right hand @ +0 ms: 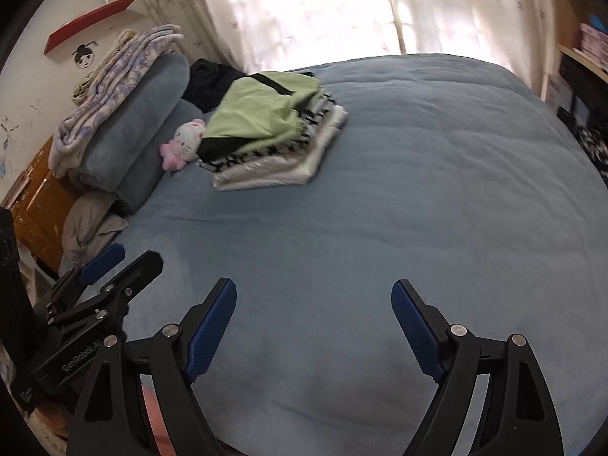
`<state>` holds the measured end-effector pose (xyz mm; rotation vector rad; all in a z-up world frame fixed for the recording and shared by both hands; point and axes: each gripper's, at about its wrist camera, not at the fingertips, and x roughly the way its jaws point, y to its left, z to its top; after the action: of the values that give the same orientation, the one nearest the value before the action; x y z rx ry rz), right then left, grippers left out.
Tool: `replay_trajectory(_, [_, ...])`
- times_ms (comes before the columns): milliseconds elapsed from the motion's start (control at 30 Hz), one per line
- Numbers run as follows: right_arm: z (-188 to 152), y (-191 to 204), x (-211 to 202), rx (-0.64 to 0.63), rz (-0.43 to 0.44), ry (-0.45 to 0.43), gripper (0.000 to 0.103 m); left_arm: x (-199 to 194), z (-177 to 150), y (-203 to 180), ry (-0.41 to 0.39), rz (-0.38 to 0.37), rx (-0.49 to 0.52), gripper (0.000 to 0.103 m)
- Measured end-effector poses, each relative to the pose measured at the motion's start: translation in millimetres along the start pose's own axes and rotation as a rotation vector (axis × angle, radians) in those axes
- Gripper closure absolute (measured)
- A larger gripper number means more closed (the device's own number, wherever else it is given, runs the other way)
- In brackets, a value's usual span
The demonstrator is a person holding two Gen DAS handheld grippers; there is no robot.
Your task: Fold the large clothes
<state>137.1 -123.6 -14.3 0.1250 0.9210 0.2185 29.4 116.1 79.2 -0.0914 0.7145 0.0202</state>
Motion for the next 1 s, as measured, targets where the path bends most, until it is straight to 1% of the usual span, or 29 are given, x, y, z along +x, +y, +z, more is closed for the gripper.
replay_trajectory(100, [-38, -20, -11, 0.04, -0.039, -0.008, 0.017, 3, -29, -10, 0.051, -0.021, -0.027, 0.027])
replay_trajectory(167, [-61, -32, -20, 0.08, -0.055, -0.02, 0.014, 6, -48, -15, 0.093, 0.0, -0.045, 0.027])
replay_trajectory(267, [-93, -44, -33, 0.115, -0.083, -0.043, 0.013, 7, -72, -18, 0.114, 0.002, -0.069, 0.027])
replay_trajectory(333, [-112, -50, -41, 0.129, -0.09, -0.054, 0.011, 9, -83, -21, 0.129, 0.012, -0.072, 0.027])
replay_trajectory(400, [-130, -54, -50, 0.135, -0.092, -0.053, 0.005, 10, -90, -23, 0.144, 0.008, -0.073, 0.027])
replay_trajectory(500, [-152, -58, -60, 0.128, -0.095, -0.066, 0.001, 9, -100, -28, 0.169, -0.033, -0.057, 0.026])
replay_trajectory(533, [-157, -59, -63, 0.125, -0.1, -0.073, 0.001, 8, -104, -31, 0.174, -0.061, -0.049, 0.024])
replay_trajectory(567, [-158, -60, -62, 0.122, -0.107, -0.079, 0.001, 6, -106, -33, 0.179, -0.087, -0.042, 0.018])
replay_trajectory(600, [-157, -62, -62, 0.117, -0.111, -0.081, 0.0, 4, -109, -35, 0.177, -0.1, -0.04, 0.016])
replay_trajectory(733, [-169, -66, -65, 0.104, -0.116, -0.075, 0.0, -5, -109, -37, 0.148, -0.064, -0.031, 0.016])
replay_trajectory(833, [-178, -71, -68, 0.108, -0.111, -0.067, 0.0, -10, -109, -37, 0.145, -0.055, -0.027, 0.016])
replay_trajectory(867, [-174, -72, -65, 0.108, -0.109, -0.064, 0.0, -11, -109, -37, 0.144, -0.053, -0.028, 0.016])
replay_trajectory(900, [-178, -73, -68, 0.11, -0.109, -0.065, 0.0, -12, -109, -36, 0.143, -0.053, -0.03, 0.016])
replay_trajectory(1000, [-173, -76, -67, 0.101, -0.108, -0.064, 0.0, -17, -110, -36, 0.135, -0.044, -0.026, 0.016])
